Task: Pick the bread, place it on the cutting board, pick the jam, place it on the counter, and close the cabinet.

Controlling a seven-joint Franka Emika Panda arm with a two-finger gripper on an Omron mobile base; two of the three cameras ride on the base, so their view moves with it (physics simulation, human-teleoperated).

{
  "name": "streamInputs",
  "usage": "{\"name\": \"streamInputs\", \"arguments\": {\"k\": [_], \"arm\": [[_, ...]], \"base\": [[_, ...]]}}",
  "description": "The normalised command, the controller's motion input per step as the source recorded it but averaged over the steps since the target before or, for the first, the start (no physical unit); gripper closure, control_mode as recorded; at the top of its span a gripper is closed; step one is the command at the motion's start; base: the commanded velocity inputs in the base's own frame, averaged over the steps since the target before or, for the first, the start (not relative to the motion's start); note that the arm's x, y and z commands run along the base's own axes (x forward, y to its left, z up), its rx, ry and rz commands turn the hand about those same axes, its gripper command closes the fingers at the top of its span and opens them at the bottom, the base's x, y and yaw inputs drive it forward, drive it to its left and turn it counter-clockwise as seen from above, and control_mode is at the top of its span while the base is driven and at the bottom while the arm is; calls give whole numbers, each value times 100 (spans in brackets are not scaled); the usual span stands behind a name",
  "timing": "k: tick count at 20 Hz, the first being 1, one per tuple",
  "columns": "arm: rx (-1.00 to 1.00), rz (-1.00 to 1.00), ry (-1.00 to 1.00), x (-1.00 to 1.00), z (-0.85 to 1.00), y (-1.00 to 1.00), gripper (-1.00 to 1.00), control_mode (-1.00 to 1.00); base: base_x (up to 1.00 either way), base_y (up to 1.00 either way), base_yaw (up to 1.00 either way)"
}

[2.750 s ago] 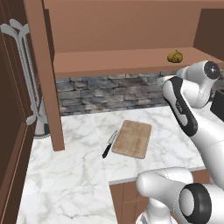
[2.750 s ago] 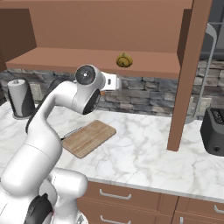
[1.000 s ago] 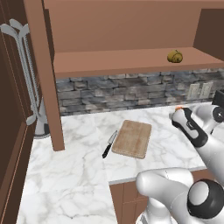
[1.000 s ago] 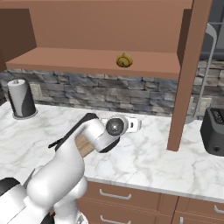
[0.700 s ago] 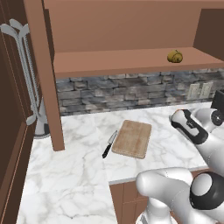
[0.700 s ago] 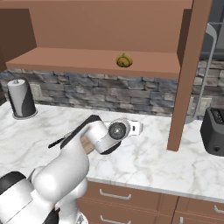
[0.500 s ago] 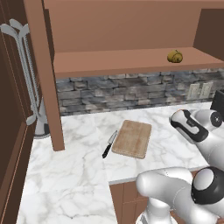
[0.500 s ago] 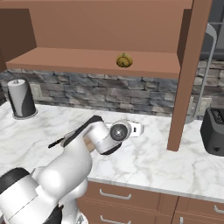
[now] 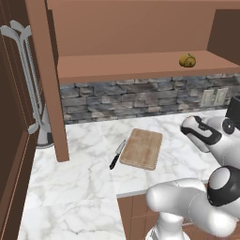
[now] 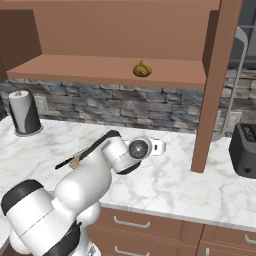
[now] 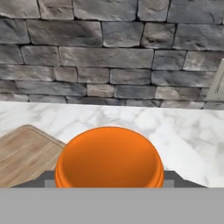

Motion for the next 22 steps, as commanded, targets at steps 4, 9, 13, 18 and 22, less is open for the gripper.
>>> {"name": "streamInputs", "arguments": {"k": [4, 9, 13, 18, 22], "arm": [[0, 0, 2, 22, -2, 0, 100, -100], [0, 0, 1, 23, -3, -1, 100, -100], [0, 0, 0, 17, -7, -2, 100, -100], [0, 0, 0, 6, -15, -6, 100, -100], [0, 0, 0, 4, -17, -7, 100, -100]], "base": [[0, 0, 0], [0, 0, 0], [0, 0, 0], [0, 0, 0], [0, 0, 0]]}}
